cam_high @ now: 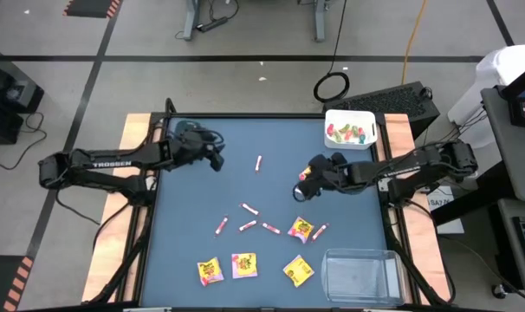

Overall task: Sort candy
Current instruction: Put the yellow candy pack into the blue bin

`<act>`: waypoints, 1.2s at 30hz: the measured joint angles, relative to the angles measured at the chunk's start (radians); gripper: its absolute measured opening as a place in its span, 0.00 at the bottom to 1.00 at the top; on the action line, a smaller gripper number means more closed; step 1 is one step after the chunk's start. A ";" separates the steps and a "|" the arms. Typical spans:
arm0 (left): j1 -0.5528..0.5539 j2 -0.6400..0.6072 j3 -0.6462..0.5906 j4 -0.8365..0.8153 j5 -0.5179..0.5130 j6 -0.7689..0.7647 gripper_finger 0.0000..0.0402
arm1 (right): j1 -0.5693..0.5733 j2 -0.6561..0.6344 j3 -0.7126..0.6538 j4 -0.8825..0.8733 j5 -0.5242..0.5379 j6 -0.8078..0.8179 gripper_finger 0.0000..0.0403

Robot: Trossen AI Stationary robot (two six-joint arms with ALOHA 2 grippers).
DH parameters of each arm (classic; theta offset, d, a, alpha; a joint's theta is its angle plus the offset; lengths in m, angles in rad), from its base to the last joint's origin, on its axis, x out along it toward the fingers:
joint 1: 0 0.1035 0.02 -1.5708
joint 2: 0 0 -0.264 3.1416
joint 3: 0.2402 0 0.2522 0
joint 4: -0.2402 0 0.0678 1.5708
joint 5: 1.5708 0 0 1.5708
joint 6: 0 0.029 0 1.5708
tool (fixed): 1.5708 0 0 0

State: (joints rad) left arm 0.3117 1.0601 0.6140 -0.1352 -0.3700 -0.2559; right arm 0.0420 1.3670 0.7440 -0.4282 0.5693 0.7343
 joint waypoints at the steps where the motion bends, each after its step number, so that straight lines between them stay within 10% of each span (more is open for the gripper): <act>1: -0.019 0.000 0.000 0.010 -0.001 0.000 0.50 | -0.014 0.000 0.000 -0.023 -0.002 0.033 0.53; 24: -0.184 0.009 0.000 0.076 -0.017 0.034 0.50 | -0.018 0.168 -0.003 -0.116 -0.124 0.178 0.63; 36: -0.210 0.009 0.000 0.075 -0.017 0.027 0.50 | -0.018 0.173 -0.036 -0.095 -0.182 0.173 0.40</act>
State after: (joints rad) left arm 0.1020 1.0691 0.6144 -0.0605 -0.3869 -0.2291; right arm 0.0235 1.5398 0.7078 -0.5235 0.3870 0.9069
